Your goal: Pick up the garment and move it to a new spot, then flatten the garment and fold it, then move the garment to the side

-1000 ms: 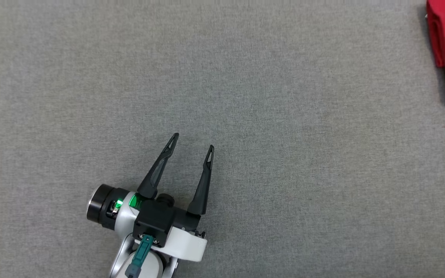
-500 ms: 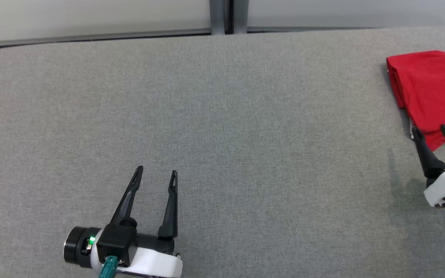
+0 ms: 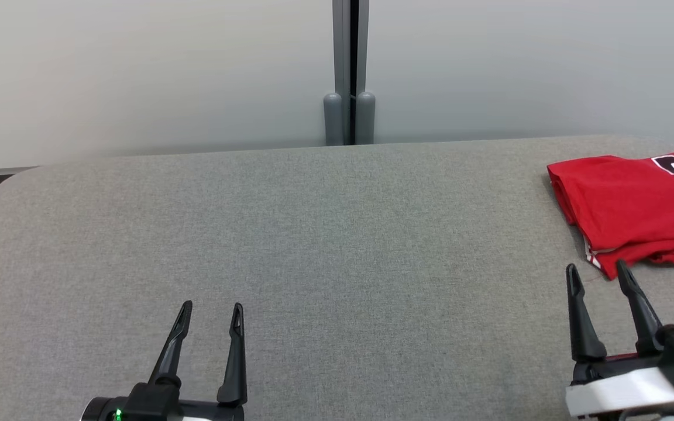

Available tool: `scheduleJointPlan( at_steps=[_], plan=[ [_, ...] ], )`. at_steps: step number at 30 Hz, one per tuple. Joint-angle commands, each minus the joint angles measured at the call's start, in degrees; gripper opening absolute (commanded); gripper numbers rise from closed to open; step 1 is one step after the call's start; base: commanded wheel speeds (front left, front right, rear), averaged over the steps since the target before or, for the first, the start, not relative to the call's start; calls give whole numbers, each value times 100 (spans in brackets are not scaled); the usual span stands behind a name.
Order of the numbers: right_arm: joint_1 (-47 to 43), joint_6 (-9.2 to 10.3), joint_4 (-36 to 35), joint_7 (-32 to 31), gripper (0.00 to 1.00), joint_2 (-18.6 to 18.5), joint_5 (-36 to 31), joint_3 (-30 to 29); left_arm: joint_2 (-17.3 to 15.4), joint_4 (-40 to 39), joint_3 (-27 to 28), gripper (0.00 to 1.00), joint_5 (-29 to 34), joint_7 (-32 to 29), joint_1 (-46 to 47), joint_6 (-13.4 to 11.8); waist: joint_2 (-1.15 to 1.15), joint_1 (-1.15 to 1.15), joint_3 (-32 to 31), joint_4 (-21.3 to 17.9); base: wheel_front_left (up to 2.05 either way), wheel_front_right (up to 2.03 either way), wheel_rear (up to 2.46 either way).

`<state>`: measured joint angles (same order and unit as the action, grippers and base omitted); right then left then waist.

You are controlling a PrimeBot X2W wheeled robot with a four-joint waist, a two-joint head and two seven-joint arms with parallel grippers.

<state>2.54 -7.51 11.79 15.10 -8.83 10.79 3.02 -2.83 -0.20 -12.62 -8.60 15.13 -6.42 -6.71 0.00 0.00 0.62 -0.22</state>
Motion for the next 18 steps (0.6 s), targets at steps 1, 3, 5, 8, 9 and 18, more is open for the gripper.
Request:
scheduleJointPlan(
  at_steps=[1,3,5,8,9,18],
  plan=[
    [-221,6,-249,2,100,106,-174,-44,-19,-20,37,100,0,-1,-81,-21,0,0,-118,43,0,0,0],
    [-446,6,-499,3,100,208,-285,-42,-17,-32,50,100,7,-2,-161,4,0,0,-183,57,0,0,0],
    [-642,7,-615,2,100,277,-323,-41,-19,-45,71,100,11,-1,-230,13,0,0,-232,74,0,0,0],
    [-834,6,-615,3,100,321,-322,95,-19,-46,97,100,0,-1,-335,15,0,0,-294,98,0,0,0],
    [-869,6,-605,3,100,316,-286,154,-18,-40,102,100,-8,-1,-362,26,0,0,-308,108,0,0,0],
    [-927,6,-579,3,100,241,-126,311,-18,-25,34,100,67,-2,-394,107,0,0,-350,220,0,0,0]
  ],
)
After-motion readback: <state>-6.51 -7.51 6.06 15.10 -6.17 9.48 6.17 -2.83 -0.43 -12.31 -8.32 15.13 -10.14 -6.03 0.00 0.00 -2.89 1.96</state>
